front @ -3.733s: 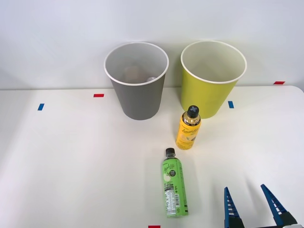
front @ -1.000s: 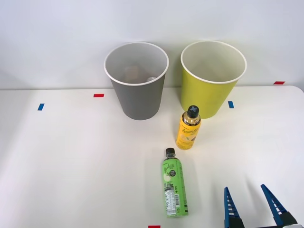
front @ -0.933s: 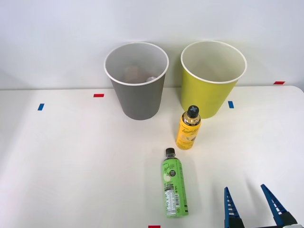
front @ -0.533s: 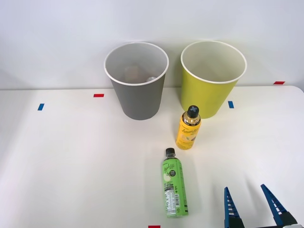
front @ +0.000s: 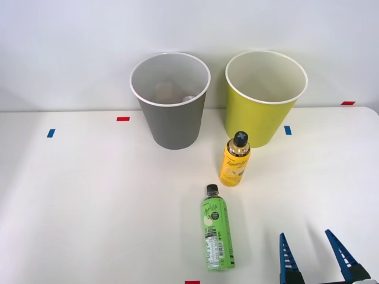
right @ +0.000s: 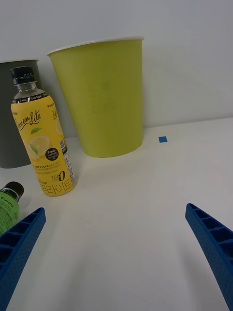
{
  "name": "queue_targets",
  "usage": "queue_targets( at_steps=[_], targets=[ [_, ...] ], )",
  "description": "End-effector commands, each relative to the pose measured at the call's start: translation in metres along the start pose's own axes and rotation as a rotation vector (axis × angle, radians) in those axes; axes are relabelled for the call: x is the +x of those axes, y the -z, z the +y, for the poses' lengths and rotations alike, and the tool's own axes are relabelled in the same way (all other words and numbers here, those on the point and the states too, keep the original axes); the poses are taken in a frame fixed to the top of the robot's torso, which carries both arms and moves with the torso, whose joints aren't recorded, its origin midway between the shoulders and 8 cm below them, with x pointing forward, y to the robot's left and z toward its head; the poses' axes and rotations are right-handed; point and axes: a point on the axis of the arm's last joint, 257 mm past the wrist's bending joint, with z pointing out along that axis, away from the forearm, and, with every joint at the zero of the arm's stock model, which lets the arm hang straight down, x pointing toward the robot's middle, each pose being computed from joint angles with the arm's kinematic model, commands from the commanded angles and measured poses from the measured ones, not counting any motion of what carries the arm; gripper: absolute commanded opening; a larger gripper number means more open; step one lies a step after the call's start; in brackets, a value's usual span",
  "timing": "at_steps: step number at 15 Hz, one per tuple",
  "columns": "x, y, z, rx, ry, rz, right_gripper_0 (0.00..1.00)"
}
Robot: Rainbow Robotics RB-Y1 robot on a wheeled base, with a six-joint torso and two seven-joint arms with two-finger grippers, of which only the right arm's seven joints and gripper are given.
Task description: Put cans in the gray bin, plastic bottles in the light green bin
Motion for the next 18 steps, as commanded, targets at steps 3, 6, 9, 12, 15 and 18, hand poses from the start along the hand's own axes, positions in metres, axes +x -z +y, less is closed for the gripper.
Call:
queue_targets(
  at_steps=[3,6,9,12,15,18],
  targets=[
    [0.0,0.0,0.0,0.0,0.0,0.0,1.0],
    [0.0,0.0,0.0,0.0,0.0,0.0,1.0],
    [0.0,0.0,0.0,0.0,0.0,0.0,1.0],
    [0.0,0.0,0.0,0.0,0.0,0.0,1.0],
    [0.0,0.0,0.0,0.0,0.0,0.0,1.0],
    [0.0,0.0,0.0,0.0,0.0,0.0,1.0]
  ],
)
